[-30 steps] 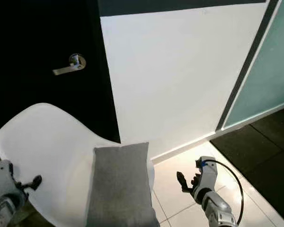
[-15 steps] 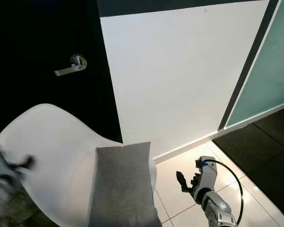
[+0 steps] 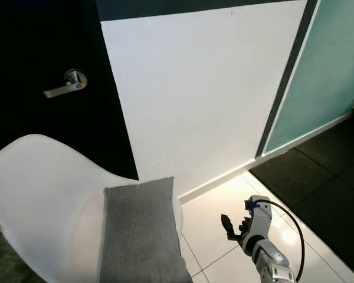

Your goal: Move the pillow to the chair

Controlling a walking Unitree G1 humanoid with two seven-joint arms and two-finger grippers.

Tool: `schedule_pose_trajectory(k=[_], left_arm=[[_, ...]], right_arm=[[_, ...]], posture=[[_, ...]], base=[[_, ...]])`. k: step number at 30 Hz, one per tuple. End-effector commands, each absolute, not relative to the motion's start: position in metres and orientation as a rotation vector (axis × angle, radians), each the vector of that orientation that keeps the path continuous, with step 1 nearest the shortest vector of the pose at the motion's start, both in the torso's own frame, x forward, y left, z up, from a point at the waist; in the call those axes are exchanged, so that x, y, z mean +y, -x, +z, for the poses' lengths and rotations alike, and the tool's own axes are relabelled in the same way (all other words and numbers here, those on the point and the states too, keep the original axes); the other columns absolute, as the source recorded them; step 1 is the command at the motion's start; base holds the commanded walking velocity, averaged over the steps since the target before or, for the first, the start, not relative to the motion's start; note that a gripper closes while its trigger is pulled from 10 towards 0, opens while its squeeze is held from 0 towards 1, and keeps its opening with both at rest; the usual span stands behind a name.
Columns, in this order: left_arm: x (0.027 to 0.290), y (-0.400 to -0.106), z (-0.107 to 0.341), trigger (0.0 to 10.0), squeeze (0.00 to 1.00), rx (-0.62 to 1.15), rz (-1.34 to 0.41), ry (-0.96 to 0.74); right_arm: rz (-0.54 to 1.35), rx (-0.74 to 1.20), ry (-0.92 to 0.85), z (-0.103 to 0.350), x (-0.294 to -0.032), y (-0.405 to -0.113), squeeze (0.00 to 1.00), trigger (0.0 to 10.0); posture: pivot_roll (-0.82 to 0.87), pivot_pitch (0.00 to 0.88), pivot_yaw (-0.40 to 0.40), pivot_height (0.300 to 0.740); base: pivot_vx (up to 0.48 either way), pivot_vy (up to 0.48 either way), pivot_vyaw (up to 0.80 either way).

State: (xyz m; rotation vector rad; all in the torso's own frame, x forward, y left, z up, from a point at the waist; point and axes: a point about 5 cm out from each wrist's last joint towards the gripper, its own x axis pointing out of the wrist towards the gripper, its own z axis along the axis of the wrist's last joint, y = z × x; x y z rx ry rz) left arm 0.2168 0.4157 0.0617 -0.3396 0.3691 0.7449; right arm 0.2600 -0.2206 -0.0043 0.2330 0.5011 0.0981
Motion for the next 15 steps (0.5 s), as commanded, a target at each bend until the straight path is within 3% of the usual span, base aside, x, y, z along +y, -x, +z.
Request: schedule_pose_trajectory(k=[1, 4, 10, 12, 15], left_arm=[[0.417, -0.220, 0.067, 10.0, 0.00, 0.346, 0.733, 0.334], [0.375, -0.255, 0.060, 10.0, 0.00, 0.330, 0.544, 0.335], [0.348, -0.257, 0.036, 10.0, 0.00, 0.428, 0.476, 0.352], [0.345, -0.250, 0.024, 10.0, 0.00, 0.477, 0.485, 0.376], [0.363, -0.232, 0.021, 10.0, 0.00, 0.519, 0.579, 0.379]], right_arm=[[0.091, 0.497, -0.244, -0.004, -0.221, -0.259, 0.00, 10.0], [0.088, 0.499, -0.241, -0.004, -0.224, -0.259, 0.00, 10.0], [0.092, 0.500, -0.241, -0.004, -0.222, -0.259, 0.00, 10.0], [0.093, 0.500, -0.242, -0.004, -0.221, -0.259, 0.00, 10.0], [0.094, 0.499, -0.242, -0.004, -0.219, -0.259, 0.00, 10.0]], posture=[[-0.10, 0.028, -0.018, 0.740], [-0.10, 0.032, -0.032, 0.740], [-0.10, 0.029, -0.027, 0.740], [-0.10, 0.028, -0.027, 0.740], [-0.10, 0.027, -0.026, 0.740]], base=[[0.000, 0.000, 0.00], [0.000, 0.000, 0.00], [0.000, 0.000, 0.00], [0.000, 0.000, 0.00], [0.000, 0.000, 0.00]])
